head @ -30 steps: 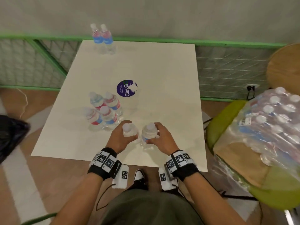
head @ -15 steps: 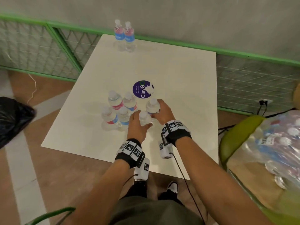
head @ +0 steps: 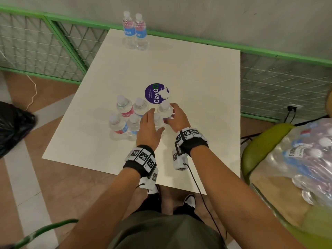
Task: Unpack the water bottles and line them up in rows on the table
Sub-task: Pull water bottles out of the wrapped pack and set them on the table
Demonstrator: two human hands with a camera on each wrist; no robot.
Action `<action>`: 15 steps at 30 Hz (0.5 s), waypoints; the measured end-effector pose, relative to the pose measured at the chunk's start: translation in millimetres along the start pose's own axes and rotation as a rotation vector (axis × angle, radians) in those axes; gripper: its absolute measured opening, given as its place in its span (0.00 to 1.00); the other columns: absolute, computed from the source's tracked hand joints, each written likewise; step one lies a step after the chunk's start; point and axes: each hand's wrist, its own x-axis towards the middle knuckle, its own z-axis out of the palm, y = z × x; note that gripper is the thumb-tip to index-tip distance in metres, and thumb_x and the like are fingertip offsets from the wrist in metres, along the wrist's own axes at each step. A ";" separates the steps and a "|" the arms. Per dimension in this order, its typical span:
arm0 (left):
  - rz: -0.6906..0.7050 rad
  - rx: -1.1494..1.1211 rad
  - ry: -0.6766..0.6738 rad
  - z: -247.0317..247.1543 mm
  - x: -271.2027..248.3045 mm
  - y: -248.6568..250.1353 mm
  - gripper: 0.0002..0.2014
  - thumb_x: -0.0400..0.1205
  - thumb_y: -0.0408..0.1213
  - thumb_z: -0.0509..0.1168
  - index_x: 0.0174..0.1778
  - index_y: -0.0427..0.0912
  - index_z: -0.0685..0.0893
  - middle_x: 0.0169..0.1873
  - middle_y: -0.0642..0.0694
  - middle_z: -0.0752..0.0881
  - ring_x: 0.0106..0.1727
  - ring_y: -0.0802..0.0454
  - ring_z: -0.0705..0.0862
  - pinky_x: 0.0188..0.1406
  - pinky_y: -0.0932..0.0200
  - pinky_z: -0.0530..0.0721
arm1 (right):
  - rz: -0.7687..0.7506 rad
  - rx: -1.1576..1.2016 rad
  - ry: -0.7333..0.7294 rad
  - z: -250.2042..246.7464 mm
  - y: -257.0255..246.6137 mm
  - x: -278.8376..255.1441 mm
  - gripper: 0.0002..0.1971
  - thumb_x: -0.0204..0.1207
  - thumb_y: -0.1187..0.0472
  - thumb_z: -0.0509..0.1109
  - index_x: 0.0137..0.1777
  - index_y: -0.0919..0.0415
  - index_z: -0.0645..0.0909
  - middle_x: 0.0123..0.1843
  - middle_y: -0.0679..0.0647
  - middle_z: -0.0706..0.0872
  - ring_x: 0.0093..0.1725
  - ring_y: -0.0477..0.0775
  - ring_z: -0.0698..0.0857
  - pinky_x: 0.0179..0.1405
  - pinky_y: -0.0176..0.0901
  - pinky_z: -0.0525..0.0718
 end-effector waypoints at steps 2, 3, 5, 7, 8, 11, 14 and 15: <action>0.016 0.047 0.002 -2.0 0.3 -0.4 0.33 0.77 0.37 0.70 0.77 0.44 0.63 0.75 0.44 0.69 0.75 0.45 0.67 0.69 0.48 0.72 | -0.005 -0.031 -0.012 -1.5 -0.7 -0.5 0.21 0.75 0.65 0.71 0.66 0.71 0.74 0.63 0.68 0.82 0.61 0.66 0.82 0.61 0.50 0.79; 0.020 0.066 0.002 -3.1 0.9 -0.7 0.33 0.77 0.37 0.70 0.76 0.44 0.64 0.73 0.45 0.71 0.73 0.45 0.69 0.66 0.47 0.72 | -0.010 -0.036 -0.013 -1.0 1.3 -0.7 0.23 0.75 0.65 0.71 0.69 0.70 0.72 0.64 0.68 0.81 0.63 0.66 0.81 0.63 0.51 0.78; 0.021 0.086 -0.005 -5.2 1.6 -1.0 0.32 0.76 0.38 0.71 0.74 0.44 0.65 0.71 0.45 0.73 0.71 0.44 0.70 0.62 0.46 0.74 | -0.016 -0.035 -0.012 0.4 5.7 -2.5 0.30 0.74 0.63 0.72 0.75 0.64 0.66 0.68 0.65 0.78 0.66 0.64 0.79 0.66 0.53 0.78; 0.019 0.100 -0.011 -6.5 1.6 -0.5 0.32 0.76 0.38 0.71 0.74 0.45 0.66 0.70 0.45 0.74 0.70 0.44 0.71 0.59 0.46 0.75 | -0.025 -0.031 -0.014 0.7 9.1 -4.9 0.34 0.74 0.63 0.72 0.78 0.61 0.62 0.71 0.63 0.77 0.68 0.63 0.78 0.68 0.53 0.77; 0.022 0.105 -0.015 -7.3 1.3 0.1 0.32 0.75 0.38 0.72 0.74 0.44 0.66 0.70 0.45 0.74 0.70 0.44 0.71 0.59 0.45 0.76 | -0.018 -0.018 -0.021 -0.8 8.7 -6.9 0.34 0.75 0.63 0.71 0.79 0.60 0.61 0.72 0.63 0.76 0.69 0.62 0.77 0.69 0.52 0.76; 0.057 0.099 0.004 -8.9 -0.4 1.9 0.33 0.75 0.39 0.72 0.74 0.43 0.66 0.71 0.43 0.72 0.71 0.43 0.70 0.63 0.43 0.77 | 0.020 0.002 -0.063 -6.8 7.8 -15.0 0.36 0.77 0.63 0.70 0.81 0.62 0.56 0.77 0.63 0.71 0.74 0.63 0.74 0.72 0.51 0.72; 0.150 0.144 0.124 -8.9 -7.3 8.7 0.31 0.74 0.39 0.72 0.73 0.39 0.69 0.71 0.37 0.70 0.71 0.37 0.69 0.66 0.39 0.74 | 0.081 0.064 -0.072 -13.6 19.1 -33.3 0.35 0.76 0.62 0.71 0.81 0.60 0.59 0.79 0.60 0.69 0.74 0.60 0.73 0.71 0.48 0.73; 0.183 0.169 0.184 -7.3 -11.2 14.1 0.30 0.75 0.39 0.71 0.72 0.38 0.71 0.71 0.36 0.70 0.70 0.35 0.68 0.68 0.39 0.72 | 0.100 0.107 -0.065 -17.7 27.2 -43.9 0.33 0.76 0.61 0.72 0.79 0.59 0.63 0.77 0.58 0.71 0.71 0.59 0.76 0.66 0.45 0.75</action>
